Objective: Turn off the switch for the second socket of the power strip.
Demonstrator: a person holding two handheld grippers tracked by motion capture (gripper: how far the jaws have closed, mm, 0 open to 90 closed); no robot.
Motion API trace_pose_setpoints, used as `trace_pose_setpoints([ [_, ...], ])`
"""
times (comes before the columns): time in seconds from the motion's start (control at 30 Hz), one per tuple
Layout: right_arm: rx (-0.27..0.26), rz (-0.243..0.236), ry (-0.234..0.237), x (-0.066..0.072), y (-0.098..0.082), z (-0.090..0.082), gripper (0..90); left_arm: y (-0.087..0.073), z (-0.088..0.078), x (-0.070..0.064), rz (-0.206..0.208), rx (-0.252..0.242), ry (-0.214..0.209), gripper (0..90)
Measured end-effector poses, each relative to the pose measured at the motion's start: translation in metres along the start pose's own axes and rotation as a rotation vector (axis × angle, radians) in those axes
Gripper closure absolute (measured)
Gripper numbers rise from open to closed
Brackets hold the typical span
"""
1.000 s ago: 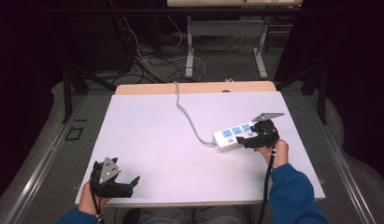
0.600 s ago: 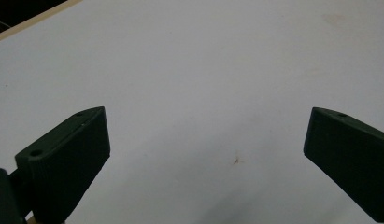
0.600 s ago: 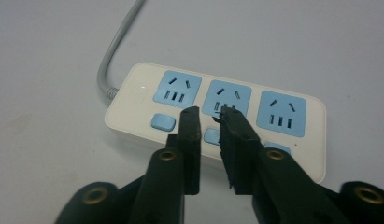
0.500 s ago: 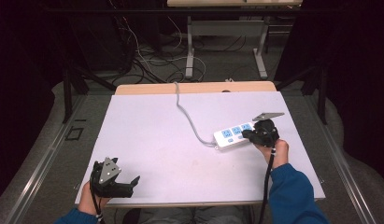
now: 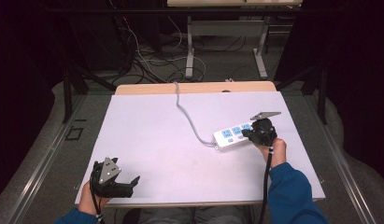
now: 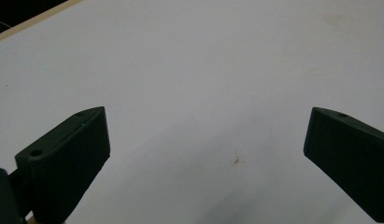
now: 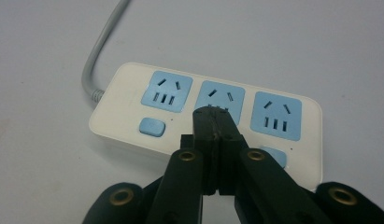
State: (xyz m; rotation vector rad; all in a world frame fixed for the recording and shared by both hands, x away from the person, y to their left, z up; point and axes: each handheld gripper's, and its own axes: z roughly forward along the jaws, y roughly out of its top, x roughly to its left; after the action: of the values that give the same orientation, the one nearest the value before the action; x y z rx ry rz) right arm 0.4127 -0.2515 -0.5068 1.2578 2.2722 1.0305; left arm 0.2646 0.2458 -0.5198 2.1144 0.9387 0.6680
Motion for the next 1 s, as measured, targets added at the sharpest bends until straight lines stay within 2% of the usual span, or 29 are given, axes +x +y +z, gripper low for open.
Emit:
trace_pose_setpoints([
  [0.57, 0.053, -0.007, -0.015, 0.0, 0.001, 0.017, 90.0, 0.0, 0.001, 0.0, -0.001, -0.004, 0.002, 0.6],
  [0.93, 0.063, -0.003, -0.018, -0.001, 0.0, 0.022, 90.0, 0.0, 0.001, 0.0, -0.001, -0.003, 0.002, 0.6],
  [1.0, 0.073, -0.002, -0.031, 0.0, 0.0, 0.023, 90.0, 0.0, 0.001, 0.0, 0.0, -0.002, 0.001, 0.6],
])
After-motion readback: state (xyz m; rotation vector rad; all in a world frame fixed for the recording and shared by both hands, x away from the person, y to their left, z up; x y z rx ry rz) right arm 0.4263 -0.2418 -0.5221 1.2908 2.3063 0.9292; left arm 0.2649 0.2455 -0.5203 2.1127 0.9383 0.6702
